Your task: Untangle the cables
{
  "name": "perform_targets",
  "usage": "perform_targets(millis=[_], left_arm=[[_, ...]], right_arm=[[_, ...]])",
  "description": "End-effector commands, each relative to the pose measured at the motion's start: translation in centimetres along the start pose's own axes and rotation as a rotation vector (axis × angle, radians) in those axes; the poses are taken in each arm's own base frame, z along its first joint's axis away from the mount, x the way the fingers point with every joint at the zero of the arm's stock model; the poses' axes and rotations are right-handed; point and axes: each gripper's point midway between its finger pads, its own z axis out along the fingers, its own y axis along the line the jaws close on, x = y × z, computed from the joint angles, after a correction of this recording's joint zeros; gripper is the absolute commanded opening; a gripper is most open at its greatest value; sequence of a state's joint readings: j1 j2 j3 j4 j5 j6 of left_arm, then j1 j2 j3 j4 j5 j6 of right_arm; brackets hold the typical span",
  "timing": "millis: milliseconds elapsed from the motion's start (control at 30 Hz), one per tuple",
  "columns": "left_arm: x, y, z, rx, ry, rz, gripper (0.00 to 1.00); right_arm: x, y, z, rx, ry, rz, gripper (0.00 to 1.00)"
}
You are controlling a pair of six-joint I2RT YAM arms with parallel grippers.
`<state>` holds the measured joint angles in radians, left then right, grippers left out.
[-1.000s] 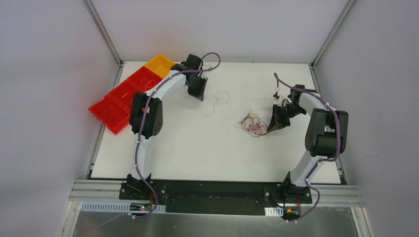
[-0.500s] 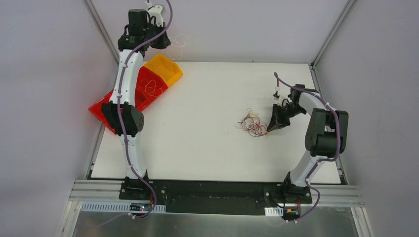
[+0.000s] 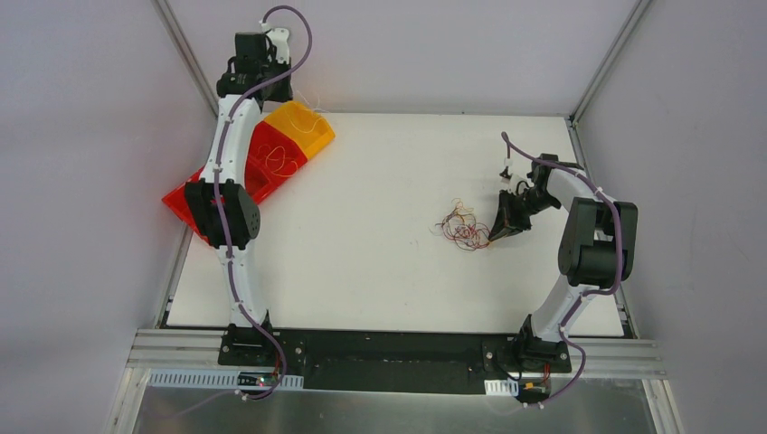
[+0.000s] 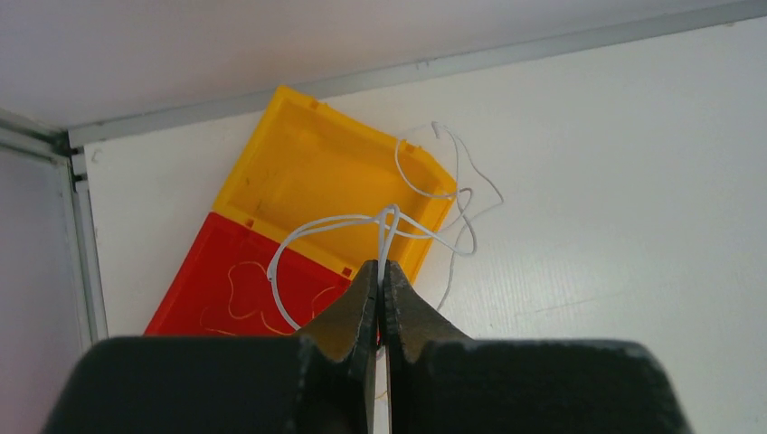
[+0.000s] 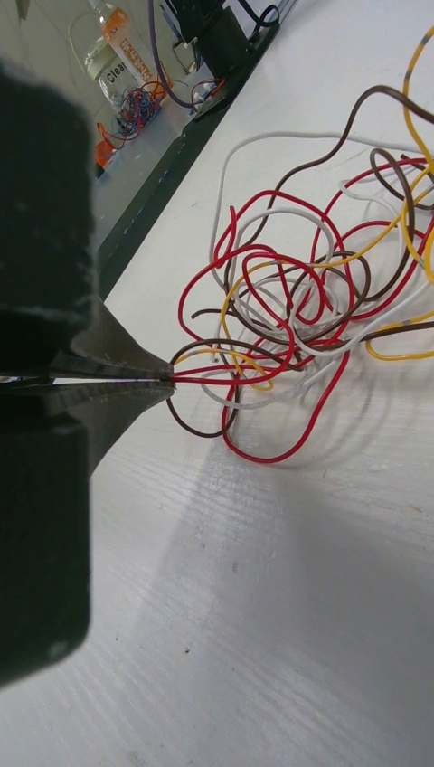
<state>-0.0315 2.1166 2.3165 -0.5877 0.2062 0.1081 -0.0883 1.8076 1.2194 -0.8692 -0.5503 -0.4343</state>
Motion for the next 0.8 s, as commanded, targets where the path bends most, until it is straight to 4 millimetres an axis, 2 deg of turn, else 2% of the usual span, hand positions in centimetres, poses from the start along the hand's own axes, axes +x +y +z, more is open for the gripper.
perform_targets(millis=[0,200,300,500,733,767], left_arm=[[-0.2,1.8,-2.0,-0.124,-0.005,-0.035,0.0],[1.6,4.4,-1.1,-0.241,0.063,0.069,0.0],[1.8,5.1,-1.0,-0.264,0.074,0.109,0.0],[0.3,5.8,-1.9,-0.274,0.039,0.122,0.0],[-1.5,5.7,-4.1,-0.262,-0.01,0.132,0.0],[-1.5,6.6,-4.4,-0.273,-0.011,0.12,0.0]], right_arm=[[-0.4,0.4,-0.6,-0.012,-0.002,0.011,0.0],[-0.6,0.4,-0.8,-0.007,-0.001,0.013,0.0],[-0.5,0.3,-0.7,-0.004,0.0,0.015,0.0],[-0.5,0.3,-0.8,0.002,-0.001,0.019,0.0],[-0.5,0.3,-0.7,-0.001,0.001,0.025,0.0],[-0.5,0.3,-0.7,-0.002,0.001,0.026,0.0]])
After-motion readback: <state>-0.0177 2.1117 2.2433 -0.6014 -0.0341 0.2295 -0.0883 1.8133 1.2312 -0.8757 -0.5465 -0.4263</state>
